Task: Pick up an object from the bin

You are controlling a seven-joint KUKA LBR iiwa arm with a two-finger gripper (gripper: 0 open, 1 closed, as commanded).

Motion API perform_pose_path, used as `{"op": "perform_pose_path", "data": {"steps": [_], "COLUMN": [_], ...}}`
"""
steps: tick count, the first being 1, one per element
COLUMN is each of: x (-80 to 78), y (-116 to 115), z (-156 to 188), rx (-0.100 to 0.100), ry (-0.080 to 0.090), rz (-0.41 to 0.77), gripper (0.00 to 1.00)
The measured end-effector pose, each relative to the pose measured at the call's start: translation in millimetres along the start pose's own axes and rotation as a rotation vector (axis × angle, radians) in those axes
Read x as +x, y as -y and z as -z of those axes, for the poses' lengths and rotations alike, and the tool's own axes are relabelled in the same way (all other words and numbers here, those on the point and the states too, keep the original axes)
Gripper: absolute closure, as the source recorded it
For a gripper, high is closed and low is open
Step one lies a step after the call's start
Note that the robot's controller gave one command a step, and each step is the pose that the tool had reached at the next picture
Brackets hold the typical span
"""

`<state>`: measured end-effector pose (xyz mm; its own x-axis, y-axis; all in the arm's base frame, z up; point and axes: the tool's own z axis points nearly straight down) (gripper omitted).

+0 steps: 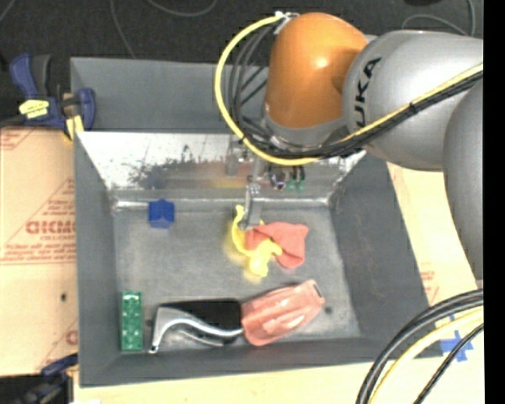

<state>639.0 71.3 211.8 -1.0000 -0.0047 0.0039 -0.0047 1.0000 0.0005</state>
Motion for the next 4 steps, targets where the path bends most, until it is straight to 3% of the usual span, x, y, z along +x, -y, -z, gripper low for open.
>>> {"op": "perform_pose_path", "data": {"steps": [1, 2, 3, 4], "x": [-1.2, 3.8, 5.8, 11.2], "y": [0.2, 29.6, 58.0, 63.5], "z": [5.3, -17.2, -41.0, -57.0], "rx": [-0.001, -0.003, 0.003, 0.002], "ry": [0.008, 0.012, 0.007, 0.011], "rz": [-0.001, -0.056, -0.020, 0.259], "gripper": [0.00, 0.00, 0.00, 0.00]}}
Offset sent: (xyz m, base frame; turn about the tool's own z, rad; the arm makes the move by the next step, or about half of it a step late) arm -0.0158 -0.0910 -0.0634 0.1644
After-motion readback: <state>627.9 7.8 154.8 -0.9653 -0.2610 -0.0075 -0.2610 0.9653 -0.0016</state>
